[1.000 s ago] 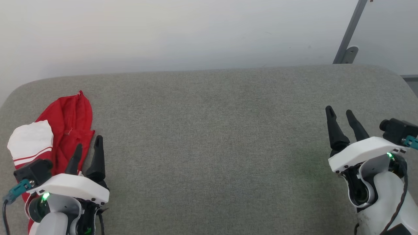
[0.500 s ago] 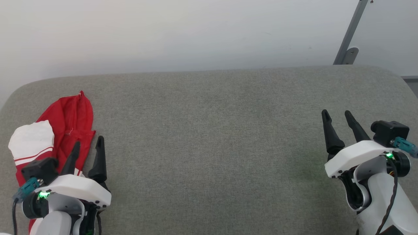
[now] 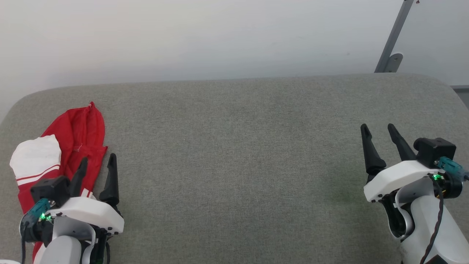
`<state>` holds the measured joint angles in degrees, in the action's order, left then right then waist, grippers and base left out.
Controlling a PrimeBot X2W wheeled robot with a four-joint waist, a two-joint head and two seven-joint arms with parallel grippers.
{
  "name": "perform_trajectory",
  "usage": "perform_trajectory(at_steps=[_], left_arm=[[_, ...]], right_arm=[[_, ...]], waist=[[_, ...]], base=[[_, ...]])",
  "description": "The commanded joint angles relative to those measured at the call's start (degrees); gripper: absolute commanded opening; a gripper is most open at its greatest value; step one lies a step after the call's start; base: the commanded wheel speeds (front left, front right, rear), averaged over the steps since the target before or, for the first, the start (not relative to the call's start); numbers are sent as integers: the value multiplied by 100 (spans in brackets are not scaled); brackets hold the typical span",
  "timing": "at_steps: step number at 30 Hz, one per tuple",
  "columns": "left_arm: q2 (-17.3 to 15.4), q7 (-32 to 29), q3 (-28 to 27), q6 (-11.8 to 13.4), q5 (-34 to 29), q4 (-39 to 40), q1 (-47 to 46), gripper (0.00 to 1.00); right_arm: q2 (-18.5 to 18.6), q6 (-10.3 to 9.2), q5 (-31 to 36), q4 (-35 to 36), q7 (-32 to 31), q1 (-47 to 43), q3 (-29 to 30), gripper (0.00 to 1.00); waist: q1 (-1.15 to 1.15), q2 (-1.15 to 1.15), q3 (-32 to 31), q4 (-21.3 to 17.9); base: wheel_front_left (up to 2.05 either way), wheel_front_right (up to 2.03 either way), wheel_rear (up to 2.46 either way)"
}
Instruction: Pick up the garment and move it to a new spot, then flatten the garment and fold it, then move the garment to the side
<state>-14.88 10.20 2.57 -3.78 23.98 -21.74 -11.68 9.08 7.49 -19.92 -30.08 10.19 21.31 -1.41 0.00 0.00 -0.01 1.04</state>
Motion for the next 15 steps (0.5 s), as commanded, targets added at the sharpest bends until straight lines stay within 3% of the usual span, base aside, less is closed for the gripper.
perform_trajectory(at_steps=[1,15], left_arm=[[-64,61,-7,-36,-157,10,-176,100],[69,225,-180,-173,-523,-218,-258,100]], right_arm=[[19,0,140,29,66,75,5,100],[65,0,515,-84,225,210,26,100]], waist=[[0,0,2,3],[0,0,15,181]], base=[[0,0,0],[0,0,0]])
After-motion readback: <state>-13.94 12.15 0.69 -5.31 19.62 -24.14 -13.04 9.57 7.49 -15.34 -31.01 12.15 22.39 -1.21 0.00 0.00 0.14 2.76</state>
